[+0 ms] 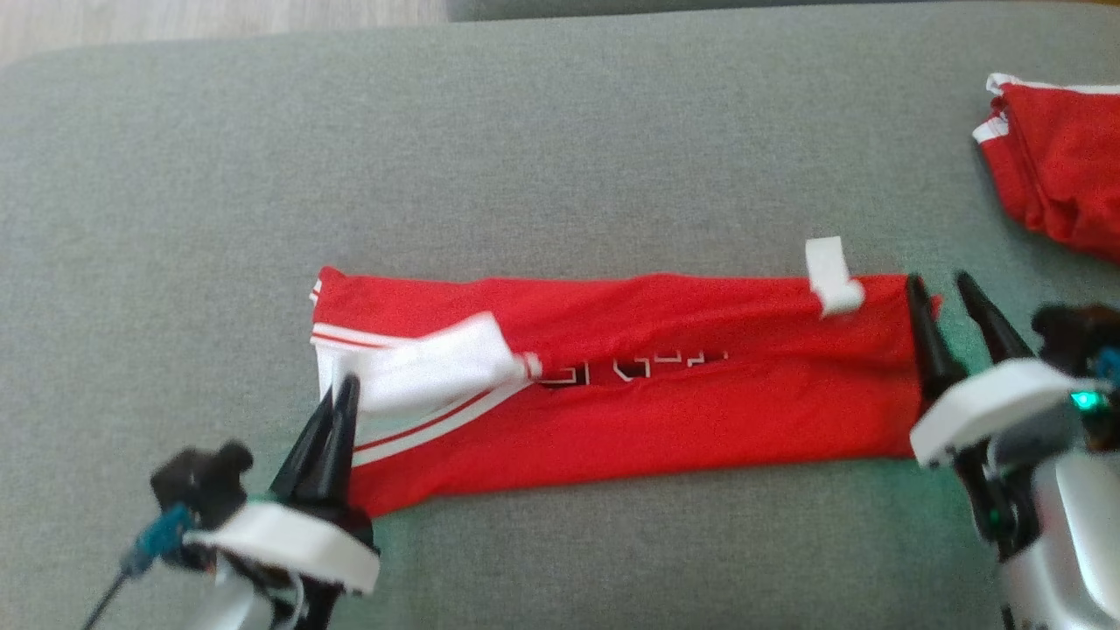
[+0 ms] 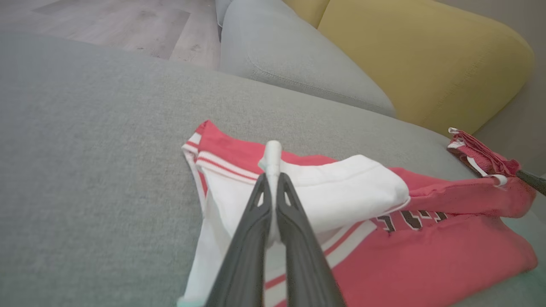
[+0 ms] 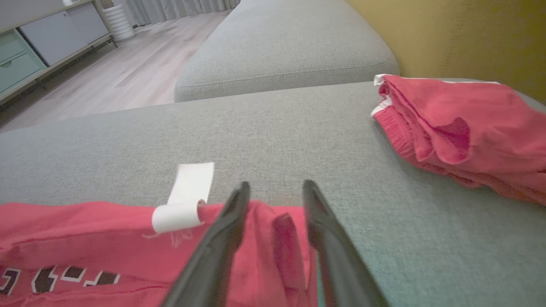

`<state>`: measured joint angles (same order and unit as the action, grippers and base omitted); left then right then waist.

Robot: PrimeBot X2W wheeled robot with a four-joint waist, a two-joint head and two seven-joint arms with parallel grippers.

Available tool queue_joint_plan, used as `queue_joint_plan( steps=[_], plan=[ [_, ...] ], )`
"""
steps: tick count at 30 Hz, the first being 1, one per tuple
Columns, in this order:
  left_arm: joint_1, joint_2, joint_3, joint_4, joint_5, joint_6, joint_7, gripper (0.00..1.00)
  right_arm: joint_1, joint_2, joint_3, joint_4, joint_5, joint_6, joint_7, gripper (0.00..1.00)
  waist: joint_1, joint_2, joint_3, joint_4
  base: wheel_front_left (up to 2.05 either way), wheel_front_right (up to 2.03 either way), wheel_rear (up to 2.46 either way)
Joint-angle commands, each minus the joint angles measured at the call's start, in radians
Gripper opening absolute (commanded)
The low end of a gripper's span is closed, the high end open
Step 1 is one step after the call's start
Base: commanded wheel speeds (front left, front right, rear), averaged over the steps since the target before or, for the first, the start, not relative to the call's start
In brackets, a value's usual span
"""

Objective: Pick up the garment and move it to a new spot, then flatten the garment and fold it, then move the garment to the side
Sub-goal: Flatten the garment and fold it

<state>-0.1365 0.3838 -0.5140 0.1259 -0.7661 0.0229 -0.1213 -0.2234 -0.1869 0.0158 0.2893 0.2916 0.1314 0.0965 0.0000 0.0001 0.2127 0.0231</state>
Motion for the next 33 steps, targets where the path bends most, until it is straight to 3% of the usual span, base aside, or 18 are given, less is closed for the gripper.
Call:
queue_joint_plan(
  steps=[1,8,17,24,33],
  plan=[
    [0.007,0.011,0.041,-0.006,-0.001,-0.001,-0.034,1.00,0.026,0.006,0.003,-0.042,-0.012,-0.001,-0.025,1.00,0.0000,-0.0001,-0.012,0.002,0.00,0.00,0.00],
    [0.068,-0.023,0.087,0.024,0.013,0.046,-0.117,1.00,0.119,0.045,-0.087,-0.085,-0.031,-0.001,-0.057,1.00,0.0000,-0.0001,-0.049,0.016,0.00,0.00,0.00],
    [0.093,-0.048,0.170,-0.046,0.085,0.120,-0.139,1.00,0.130,0.079,-0.152,-0.127,-0.068,-0.001,-0.015,1.00,0.0000,-0.0001,-0.058,0.043,0.00,0.00,0.00],
    [0.110,-0.068,0.198,-0.110,0.134,0.149,-0.140,1.00,0.072,0.093,-0.174,-0.021,-0.107,-0.001,0.023,1.00,0.0000,-0.0001,-0.039,0.084,0.00,0.00,0.00],
    [0.129,-0.073,0.209,-0.136,0.165,0.154,-0.140,1.00,0.052,0.114,-0.230,0.146,-0.156,-0.001,-0.023,1.00,0.0000,-0.0001,-0.031,0.127,0.00,0.00,0.00]
  ],
)
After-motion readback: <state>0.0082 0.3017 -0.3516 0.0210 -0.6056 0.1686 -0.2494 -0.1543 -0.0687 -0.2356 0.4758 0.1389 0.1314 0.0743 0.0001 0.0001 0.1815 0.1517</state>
